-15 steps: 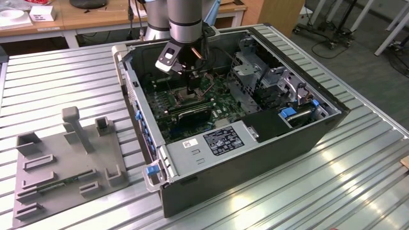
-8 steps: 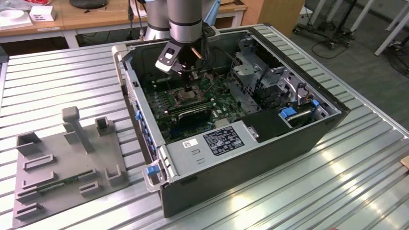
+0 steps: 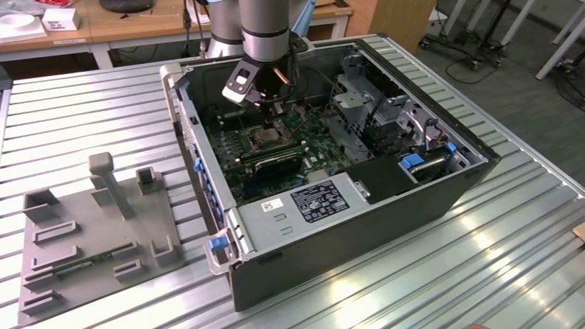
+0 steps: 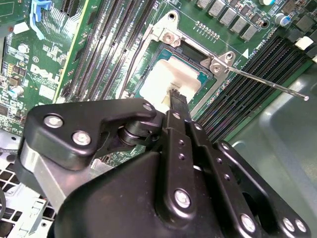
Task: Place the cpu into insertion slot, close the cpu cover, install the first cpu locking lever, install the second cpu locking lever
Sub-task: 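Place the cpu into insertion slot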
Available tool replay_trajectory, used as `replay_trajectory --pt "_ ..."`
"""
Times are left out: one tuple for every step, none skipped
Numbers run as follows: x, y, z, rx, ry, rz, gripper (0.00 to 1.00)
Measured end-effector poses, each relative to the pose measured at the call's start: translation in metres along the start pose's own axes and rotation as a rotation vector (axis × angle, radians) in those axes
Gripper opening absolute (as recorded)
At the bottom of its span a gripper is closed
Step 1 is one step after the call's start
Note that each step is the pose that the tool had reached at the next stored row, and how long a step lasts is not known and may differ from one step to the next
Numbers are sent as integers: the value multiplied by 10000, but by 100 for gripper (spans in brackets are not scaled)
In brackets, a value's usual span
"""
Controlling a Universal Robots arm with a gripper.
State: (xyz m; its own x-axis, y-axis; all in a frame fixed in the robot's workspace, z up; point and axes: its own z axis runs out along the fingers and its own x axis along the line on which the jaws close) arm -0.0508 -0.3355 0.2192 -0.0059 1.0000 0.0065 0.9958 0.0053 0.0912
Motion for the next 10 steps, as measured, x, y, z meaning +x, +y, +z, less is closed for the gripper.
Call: replay_trajectory --pt "0 0 0 0 0 0 11" --pt "0 0 0 0 0 0 11" --pt "0 0 0 7 1 -1 11" --pt "0 1 1 53 4 -2 11" --pt "0 1 2 161 4 0 11" --pt "0 2 2 249 2 1 11" --pt "0 1 1 288 0 1 11" --pt "0 1 1 289 0 1 11" --pt "0 1 1 291 -1 2 11" --pt "0 1 1 291 0 2 11"
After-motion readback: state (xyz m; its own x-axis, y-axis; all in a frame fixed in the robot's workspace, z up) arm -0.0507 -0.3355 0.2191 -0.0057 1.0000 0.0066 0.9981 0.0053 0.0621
